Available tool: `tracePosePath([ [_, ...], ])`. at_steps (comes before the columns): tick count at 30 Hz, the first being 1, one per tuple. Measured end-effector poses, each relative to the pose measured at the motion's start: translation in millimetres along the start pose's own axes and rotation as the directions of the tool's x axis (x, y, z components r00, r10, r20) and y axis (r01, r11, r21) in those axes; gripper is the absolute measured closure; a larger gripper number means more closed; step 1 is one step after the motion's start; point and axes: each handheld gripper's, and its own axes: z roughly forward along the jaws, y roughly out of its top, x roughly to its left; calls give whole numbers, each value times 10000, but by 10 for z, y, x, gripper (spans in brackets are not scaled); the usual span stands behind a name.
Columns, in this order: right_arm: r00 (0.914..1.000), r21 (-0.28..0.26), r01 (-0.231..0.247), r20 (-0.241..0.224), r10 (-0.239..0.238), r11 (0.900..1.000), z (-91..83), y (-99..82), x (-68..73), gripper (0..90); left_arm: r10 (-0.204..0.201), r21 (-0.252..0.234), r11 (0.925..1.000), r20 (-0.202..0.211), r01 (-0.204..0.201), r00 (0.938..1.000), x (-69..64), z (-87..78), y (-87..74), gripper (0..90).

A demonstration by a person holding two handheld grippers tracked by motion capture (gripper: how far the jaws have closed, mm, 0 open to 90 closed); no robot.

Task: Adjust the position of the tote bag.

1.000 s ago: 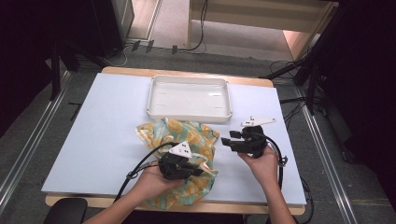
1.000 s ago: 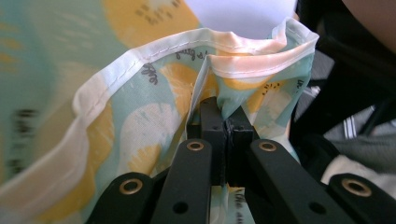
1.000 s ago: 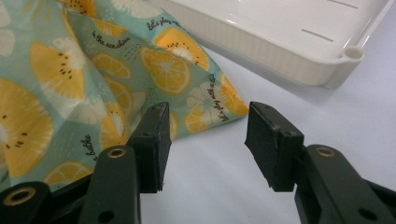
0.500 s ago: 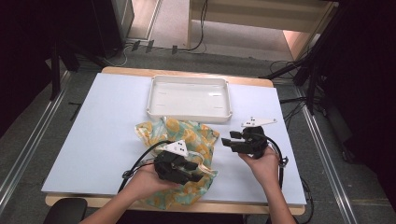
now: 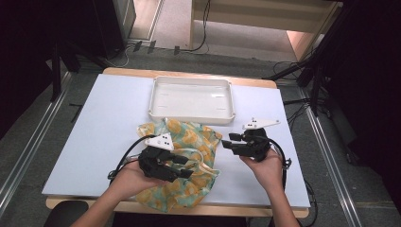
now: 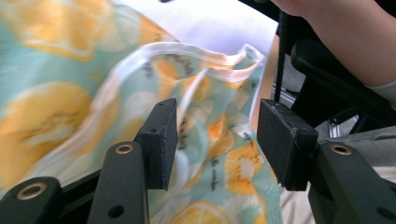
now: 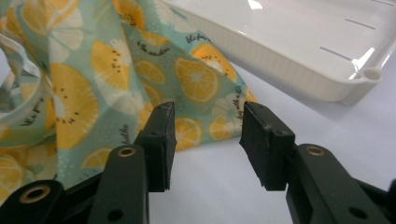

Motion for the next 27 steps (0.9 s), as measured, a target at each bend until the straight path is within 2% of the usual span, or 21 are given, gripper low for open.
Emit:
tracePosePath([
  [4, 9998, 57, 161, -148, -161, 9999, -14, 61, 76, 573, -137, -199, 9997, -203, 132, 9997, 48, -155, -4, 483],
  [5, 9997, 61, 196, -160, -195, 9998, -21, 79, 96, 577, -154, -287, 9995, -344, 144, 9993, 63, -242, -6, 482],
  [6, 9997, 61, 196, -160, -195, 9998, -21, 79, 96, 577, -154, -287, 9995, -344, 144, 9993, 63, -242, -6, 482],
  [8, 9993, 62, 309, -208, -307, 9995, -40, 131, 143, 587, -195, -409, 9990, -623, 169, 9979, 125, -385, -15, 482],
  [9, 9993, 62, 309, -208, -307, 9995, -40, 131, 143, 587, -195, -409, 9990, -623, 169, 9979, 125, -385, -15, 481],
  [11, 9993, 118, 297, -226, -294, 9995, -49, 157, 169, 596, -416, -528, 9979, -815, 374, 9958, 190, -460, -32, 480],
  [14, 9986, 220, 334, -406, -325, 9992, -51, 189, 200, 622, -474, -653, 9971, -1131, 402, 9925, 268, -551, -55, 478],
  [19, 9961, 414, 640, -641, -613, 9971, -30, 277, 282, 654, -608, -1021, 9936, -1184, 488, 9911, 296, -692, -57, 469],
  [22, 9950, 426, 703, -738, -670, 9966, -30, 310, 313, 663, -582, -1019, 9938, -1302, 450, 9898, 287, -751, -55, 468],
  [26, 9926, 461, 917, -836, -877, 9947, -28, 389, 382, 676, -772, -1175, 9913, -1484, 599, 9859, 344, -839, -67, 468],
  [27, 9916, 443, 936, -933, -892, 9946, -32, 430, 406, 686, -799, -1173, 9913, -1787, 594, 9806, 383, -864, -83, 467],
])
